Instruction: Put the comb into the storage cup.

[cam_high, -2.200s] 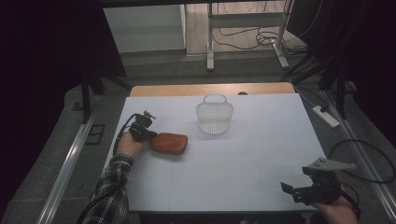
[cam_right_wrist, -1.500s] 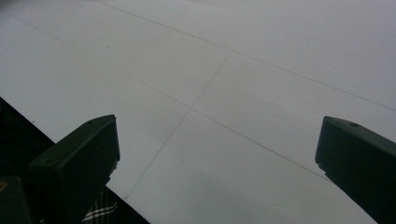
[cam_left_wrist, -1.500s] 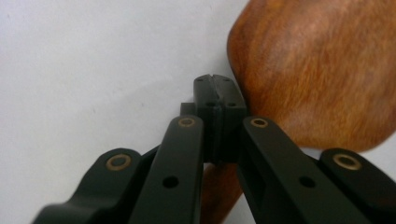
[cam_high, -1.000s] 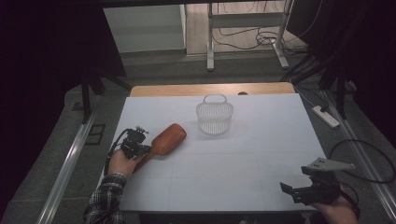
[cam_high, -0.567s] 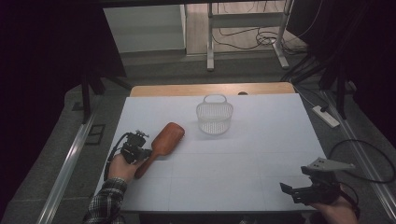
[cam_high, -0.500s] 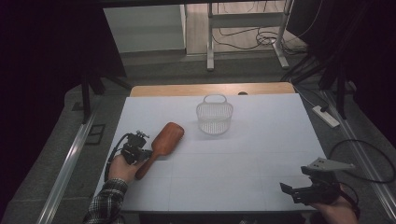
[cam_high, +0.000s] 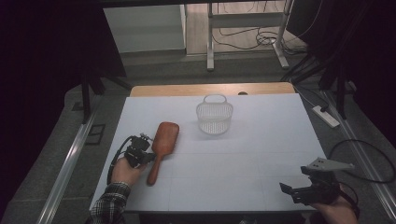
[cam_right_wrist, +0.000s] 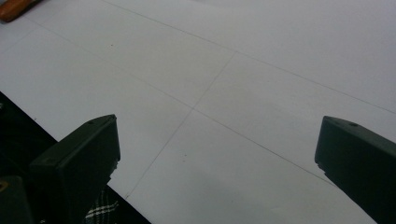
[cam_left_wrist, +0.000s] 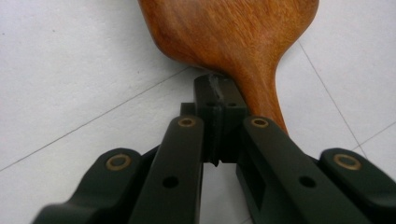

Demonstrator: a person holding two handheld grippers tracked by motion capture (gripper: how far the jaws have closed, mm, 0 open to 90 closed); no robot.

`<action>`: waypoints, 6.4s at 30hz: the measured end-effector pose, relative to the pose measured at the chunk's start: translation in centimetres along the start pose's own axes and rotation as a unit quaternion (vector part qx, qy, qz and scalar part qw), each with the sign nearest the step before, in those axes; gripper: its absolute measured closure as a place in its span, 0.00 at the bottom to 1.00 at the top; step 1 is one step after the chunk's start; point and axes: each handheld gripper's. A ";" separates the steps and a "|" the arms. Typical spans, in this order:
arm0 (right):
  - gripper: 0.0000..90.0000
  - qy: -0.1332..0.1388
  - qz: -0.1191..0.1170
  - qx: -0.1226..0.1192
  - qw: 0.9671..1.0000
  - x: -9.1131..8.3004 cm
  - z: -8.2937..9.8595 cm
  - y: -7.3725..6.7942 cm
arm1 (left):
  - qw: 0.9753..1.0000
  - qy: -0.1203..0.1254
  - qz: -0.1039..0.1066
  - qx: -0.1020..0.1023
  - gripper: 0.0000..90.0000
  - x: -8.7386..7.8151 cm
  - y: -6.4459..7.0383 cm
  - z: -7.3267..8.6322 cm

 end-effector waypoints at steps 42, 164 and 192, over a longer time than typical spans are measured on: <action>0.00 0.001 0.001 -0.003 1.000 -0.1 0.0 -0.1 | 0.998 0.047 0.035 -0.027 0.08 -2.4 1.0 1.1; 0.00 0.002 0.000 -0.008 1.000 -0.1 0.0 -0.2 | 0.995 0.083 0.041 0.029 0.81 -3.1 1.6 1.5; 0.00 0.055 -0.031 -0.025 0.998 -0.5 -1.3 -0.3 | 0.986 0.136 0.093 0.040 0.80 -5.5 3.2 3.8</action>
Point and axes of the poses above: each handheld gripper's, and its own axes: x roughly forward along the jaws, z roughly out of its underside, y roughly to its right, and after that the axes turned 10 degrees about -x, right-handed
